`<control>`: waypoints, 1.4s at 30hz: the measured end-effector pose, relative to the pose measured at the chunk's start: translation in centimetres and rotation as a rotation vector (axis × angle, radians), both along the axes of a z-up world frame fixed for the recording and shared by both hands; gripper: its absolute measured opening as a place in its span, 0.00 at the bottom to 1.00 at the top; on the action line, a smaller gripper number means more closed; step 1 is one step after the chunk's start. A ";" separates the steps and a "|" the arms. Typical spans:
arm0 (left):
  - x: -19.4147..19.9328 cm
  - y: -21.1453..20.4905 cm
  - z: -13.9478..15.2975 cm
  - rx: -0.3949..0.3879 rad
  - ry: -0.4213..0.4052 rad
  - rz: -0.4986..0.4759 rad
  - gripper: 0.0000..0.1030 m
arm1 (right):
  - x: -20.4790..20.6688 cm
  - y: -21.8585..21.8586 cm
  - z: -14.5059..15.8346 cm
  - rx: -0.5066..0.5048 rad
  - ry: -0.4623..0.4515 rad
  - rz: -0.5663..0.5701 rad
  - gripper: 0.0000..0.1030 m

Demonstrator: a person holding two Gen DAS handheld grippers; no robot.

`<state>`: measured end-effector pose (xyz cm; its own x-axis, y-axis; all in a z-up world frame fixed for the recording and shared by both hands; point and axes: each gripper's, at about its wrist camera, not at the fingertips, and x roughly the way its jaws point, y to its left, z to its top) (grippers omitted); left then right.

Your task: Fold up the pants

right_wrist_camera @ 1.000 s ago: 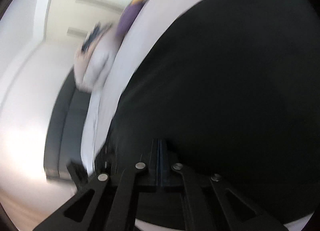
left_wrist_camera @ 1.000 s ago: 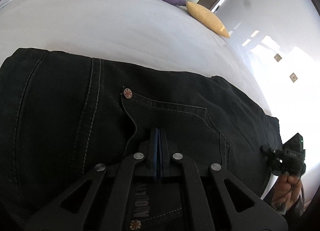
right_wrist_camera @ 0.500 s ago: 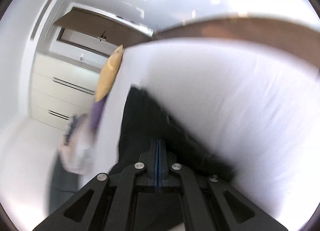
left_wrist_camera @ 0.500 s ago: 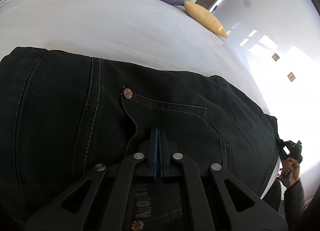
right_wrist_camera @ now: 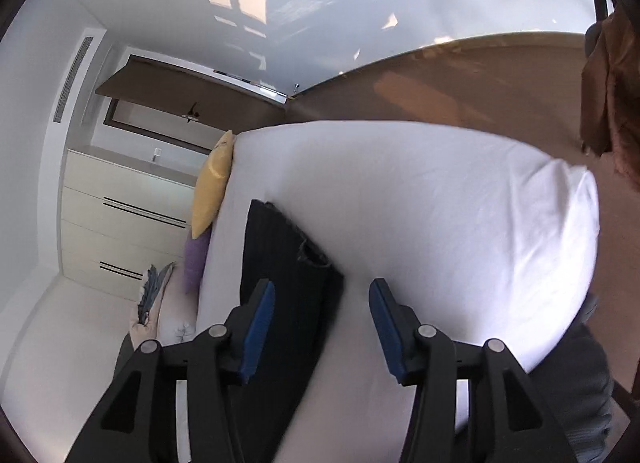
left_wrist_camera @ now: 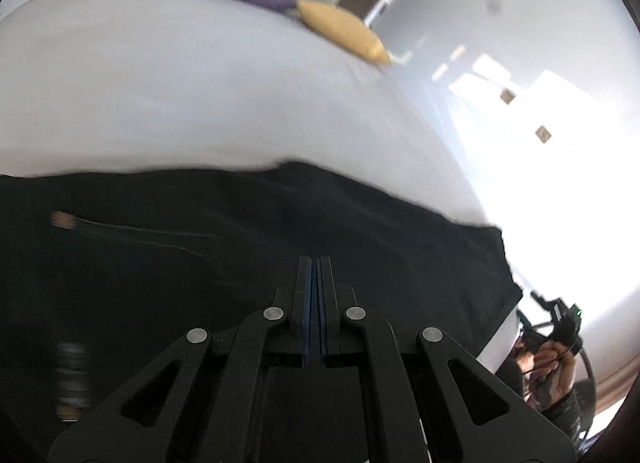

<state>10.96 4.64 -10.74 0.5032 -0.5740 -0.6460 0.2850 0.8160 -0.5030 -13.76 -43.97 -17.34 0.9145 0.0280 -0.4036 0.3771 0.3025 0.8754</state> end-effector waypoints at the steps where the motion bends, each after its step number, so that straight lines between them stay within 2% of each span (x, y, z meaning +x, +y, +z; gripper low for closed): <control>1: 0.2 -1.1 -0.9 0.002 0.023 -0.012 0.02 | 0.3 0.2 -0.1 -0.001 -0.001 0.005 0.51; 4: 0.6 -3.5 -4.1 0.012 0.105 -0.039 0.02 | 1.5 0.4 -0.7 0.039 -0.005 0.017 0.51; 6: 0.2 -3.6 -5.3 0.015 0.094 -0.035 0.02 | 1.8 0.2 -1.0 0.065 -0.018 0.022 0.51; 9: 0.2 -2.4 -6.1 -0.053 0.123 -0.035 0.02 | 3.1 0.3 -0.9 0.064 -0.014 0.033 0.51; 12: 0.0 -1.7 -7.1 -0.075 0.123 -0.051 0.02 | 3.8 0.4 -1.2 0.069 -0.023 0.026 0.48; 15: 0.1 -1.7 -7.8 -0.067 0.109 -0.049 0.02 | 4.7 0.2 -1.2 0.056 -0.011 0.026 0.37; 19: 0.0 -2.0 -8.4 -0.077 0.105 -0.053 0.02 | 5.3 -0.1 -1.9 0.064 0.007 0.029 0.10; 21: 0.0 -2.3 -8.4 -0.078 0.102 -0.053 0.02 | 5.2 -0.3 -2.4 0.082 -0.012 0.028 0.09; 26: 0.1 -2.1 -8.2 -0.083 0.101 -0.053 0.02 | 5.2 0.1 -1.9 0.041 -0.001 0.030 0.10; 31: 0.2 -1.8 -7.8 -0.089 0.099 -0.051 0.02 | 6.0 1.0 0.1 -0.085 0.076 0.044 0.10; 35: 0.3 -1.9 -7.9 -0.091 0.098 -0.049 0.02 | 6.8 2.9 2.3 -0.234 0.129 0.077 0.10; 38: 0.3 -2.0 -8.0 -0.092 0.099 -0.048 0.02 | 7.8 6.0 4.5 -0.365 0.133 0.149 0.10; 42: 0.3 -2.1 -8.1 -0.093 0.098 -0.049 0.02 | 9.2 13.8 7.5 -0.624 0.136 0.295 0.10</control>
